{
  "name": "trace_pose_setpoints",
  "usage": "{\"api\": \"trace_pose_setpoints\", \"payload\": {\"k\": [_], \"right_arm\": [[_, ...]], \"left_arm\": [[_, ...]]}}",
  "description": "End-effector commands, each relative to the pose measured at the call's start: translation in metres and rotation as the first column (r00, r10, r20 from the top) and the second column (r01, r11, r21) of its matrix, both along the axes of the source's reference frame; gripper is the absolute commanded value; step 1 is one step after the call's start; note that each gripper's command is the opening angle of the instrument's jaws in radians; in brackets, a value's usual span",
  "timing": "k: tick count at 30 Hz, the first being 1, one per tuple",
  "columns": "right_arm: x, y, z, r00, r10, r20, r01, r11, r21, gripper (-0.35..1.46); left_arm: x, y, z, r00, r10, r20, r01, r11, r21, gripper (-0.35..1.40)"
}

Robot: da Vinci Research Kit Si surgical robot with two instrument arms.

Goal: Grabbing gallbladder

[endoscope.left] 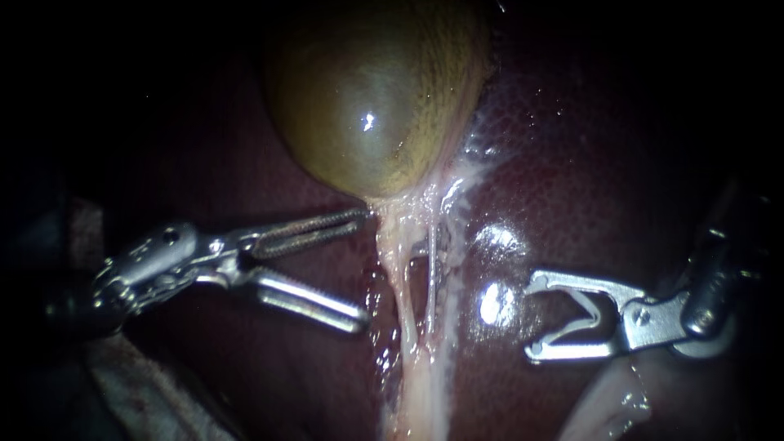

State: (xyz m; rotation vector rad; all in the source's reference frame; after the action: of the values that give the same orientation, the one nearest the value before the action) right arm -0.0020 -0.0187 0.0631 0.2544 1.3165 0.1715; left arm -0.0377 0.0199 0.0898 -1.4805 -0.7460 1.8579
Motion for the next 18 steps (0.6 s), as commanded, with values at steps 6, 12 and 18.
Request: {"api": "trace_pose_setpoints", "payload": {"k": [6, 12, 18], "right_arm": [[0.0, -0.0001, 0.0, 1.0, 0.0, 0.0, 0.0, 1.0, 0.002, 0.6], [0.0, -0.0001, 0.0, 1.0, 0.0, 0.001, 0.0, 1.0, 0.002, 0.6], [0.0, -0.0001, 0.0, 1.0, 0.004, 0.003, -0.004, 1.0, 0.007, 0.6]], "left_arm": [[0.0003, 0.0002, 0.0015, 0.9958, -0.083, -0.039, 0.088, 0.983, 0.159, 1.25], [0.0004, -0.0004, 0.0043, 0.9883, -0.14, -0.062, 0.151, 0.955, 0.255, 1.25], [0.0004, -0.0007, 0.0068, 0.9801, -0.181, -0.082, 0.198, 0.925, 0.324, 1.16]]}}
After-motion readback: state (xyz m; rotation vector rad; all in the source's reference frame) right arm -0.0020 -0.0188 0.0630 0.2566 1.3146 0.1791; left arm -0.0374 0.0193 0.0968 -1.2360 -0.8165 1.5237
